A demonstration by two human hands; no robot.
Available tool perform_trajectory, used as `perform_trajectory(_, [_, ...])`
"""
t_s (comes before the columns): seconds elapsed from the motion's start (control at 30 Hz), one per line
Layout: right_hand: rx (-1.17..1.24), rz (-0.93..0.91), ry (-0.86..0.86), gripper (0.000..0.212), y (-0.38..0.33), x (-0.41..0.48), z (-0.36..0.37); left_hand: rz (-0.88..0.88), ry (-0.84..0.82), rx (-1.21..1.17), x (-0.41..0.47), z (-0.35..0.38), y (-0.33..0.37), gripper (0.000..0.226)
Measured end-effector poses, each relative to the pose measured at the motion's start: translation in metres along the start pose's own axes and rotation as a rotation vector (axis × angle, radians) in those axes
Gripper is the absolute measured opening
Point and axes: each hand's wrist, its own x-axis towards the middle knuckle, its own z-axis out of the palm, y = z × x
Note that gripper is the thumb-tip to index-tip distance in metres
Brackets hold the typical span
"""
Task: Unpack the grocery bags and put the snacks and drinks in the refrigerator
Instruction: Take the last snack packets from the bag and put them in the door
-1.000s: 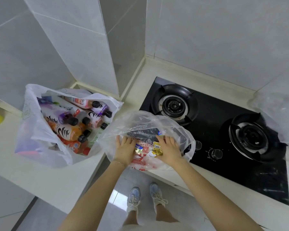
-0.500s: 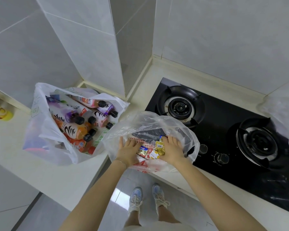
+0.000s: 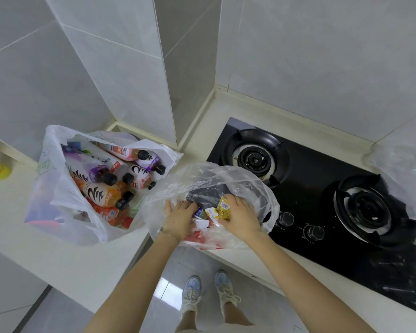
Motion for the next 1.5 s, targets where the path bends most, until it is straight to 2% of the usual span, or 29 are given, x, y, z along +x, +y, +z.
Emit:
perform_trajectory(0.13, [0.190, 0.077, 0.021, 0.073, -0.014, -0.002, -0.012, -0.009, 0.056, -0.024, 0.001, -0.001, 0.004, 0.038])
perform_trajectory(0.23, [0.420, 0.157, 0.055, 0.072, -0.016, -0.002, -0.018, -0.026, 0.095, -0.034, 0.003, -0.003, 0.008, 0.026])
perform_trajectory(0.33, [0.579, 0.192, 0.086, 0.062, -0.012, -0.002, -0.023, -0.039, 0.115, -0.038, 0.006, -0.002, 0.010, 0.030])
perform_trajectory(0.47, [0.591, 0.141, 0.114, 0.048, -0.009, -0.003, -0.032, -0.053, 0.096, -0.045, 0.009, -0.002, 0.010, 0.034])
perform_trajectory(0.53, [0.631, 0.146, 0.115, 0.042, -0.009, -0.003, -0.035, -0.037, 0.085, -0.045, 0.010, -0.002, 0.009, 0.042])
perform_trajectory(0.67, [0.701, 0.193, 0.146, 0.044, -0.008, -0.002, -0.037, -0.028, 0.039, -0.047, 0.013, 0.000, 0.009, 0.061])
perform_trajectory(0.83, [0.718, 0.229, 0.165, 0.042, -0.007, -0.004, -0.039, 0.010, -0.001, -0.031, 0.019, -0.002, 0.015, 0.048])
perform_trajectory(1.07, [0.722, 0.252, 0.195, 0.040, -0.004, -0.008, -0.043, -0.010, 0.064, -0.163, 0.022, -0.005, 0.023, 0.017])
perform_trajectory(1.37, [0.716, 0.262, 0.218, 0.046, 0.000, -0.008, -0.049, -0.015, 0.121, -0.159, 0.020, -0.010, 0.027, 0.009])
perform_trajectory(1.5, [0.708, 0.263, 0.238, 0.050, -0.004, -0.007, -0.052, -0.029, 0.106, -0.188, 0.014, -0.020, 0.031, 0.014])
